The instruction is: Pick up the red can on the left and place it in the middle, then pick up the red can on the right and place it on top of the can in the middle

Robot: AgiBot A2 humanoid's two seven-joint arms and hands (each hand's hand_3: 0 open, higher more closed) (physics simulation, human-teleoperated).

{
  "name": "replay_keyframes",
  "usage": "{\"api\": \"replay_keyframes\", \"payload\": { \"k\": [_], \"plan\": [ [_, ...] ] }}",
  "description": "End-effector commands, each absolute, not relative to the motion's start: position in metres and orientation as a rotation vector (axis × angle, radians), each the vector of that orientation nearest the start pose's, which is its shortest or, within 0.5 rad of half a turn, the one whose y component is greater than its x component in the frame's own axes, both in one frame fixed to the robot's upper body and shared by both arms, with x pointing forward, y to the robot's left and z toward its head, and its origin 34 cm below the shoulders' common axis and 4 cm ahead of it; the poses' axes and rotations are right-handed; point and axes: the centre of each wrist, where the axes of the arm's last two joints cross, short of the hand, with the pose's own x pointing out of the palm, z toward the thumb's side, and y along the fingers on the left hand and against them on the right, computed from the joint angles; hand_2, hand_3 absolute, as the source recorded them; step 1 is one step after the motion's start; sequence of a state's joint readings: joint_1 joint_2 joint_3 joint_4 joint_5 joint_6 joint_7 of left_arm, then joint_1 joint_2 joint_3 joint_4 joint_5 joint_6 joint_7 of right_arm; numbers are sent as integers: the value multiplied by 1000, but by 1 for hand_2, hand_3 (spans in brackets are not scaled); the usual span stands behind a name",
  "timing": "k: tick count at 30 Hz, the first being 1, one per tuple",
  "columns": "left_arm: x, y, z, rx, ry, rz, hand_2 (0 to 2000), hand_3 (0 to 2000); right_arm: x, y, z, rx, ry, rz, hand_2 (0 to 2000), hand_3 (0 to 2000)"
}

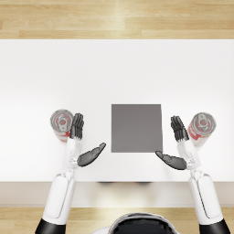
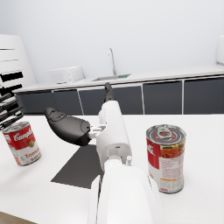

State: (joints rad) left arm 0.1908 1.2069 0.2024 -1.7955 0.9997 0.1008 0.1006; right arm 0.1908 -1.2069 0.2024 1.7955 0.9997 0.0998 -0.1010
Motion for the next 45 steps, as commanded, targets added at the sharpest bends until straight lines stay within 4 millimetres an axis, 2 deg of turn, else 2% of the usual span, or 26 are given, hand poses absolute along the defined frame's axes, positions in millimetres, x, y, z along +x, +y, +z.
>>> {"api": "replay_keyframes", "payload": {
  "k": [1, 18, 19, 21, 26, 29, 34, 38, 45],
  "plan": [
    [242, 201, 200, -14, -317, -1773, 0, 0, 242, -201, 200, -36, -312, 1969, 0, 0],
    [242, 201, 200, -14, -317, -1773, 0, 0, 242, -201, 200, -36, -312, 1969, 0, 0],
    [243, 195, 194, -34, -294, -1794, 0, 0, 243, -195, 194, -14, -291, 1991, 0, 0],
    [244, 201, 200, 26, -367, -1805, 0, 0, 242, -196, 201, -52, -371, 1927, 0, 0],
    [250, 224, 225, 133, -505, -1729, 0, 0, 238, -209, 226, -188, -481, 1804, 0, 0],
    [250, 235, 235, 284, -453, -1654, 0, 0, 237, -224, 238, -350, -435, 1700, 0, 0],
    [254, 260, 234, 426, -316, -1508, 0, 0, 234, -260, 247, -527, -317, 1490, 0, 0],
    [257, 271, 223, 412, -254, -1460, 0, 0, 234, -271, 236, -514, -254, 1438, 0, 0],
    [265, 273, 179, 278, -130, -1470, 0, 0, 242, -282, 193, -371, -130, 1417, 0, 0]
  ]
}}
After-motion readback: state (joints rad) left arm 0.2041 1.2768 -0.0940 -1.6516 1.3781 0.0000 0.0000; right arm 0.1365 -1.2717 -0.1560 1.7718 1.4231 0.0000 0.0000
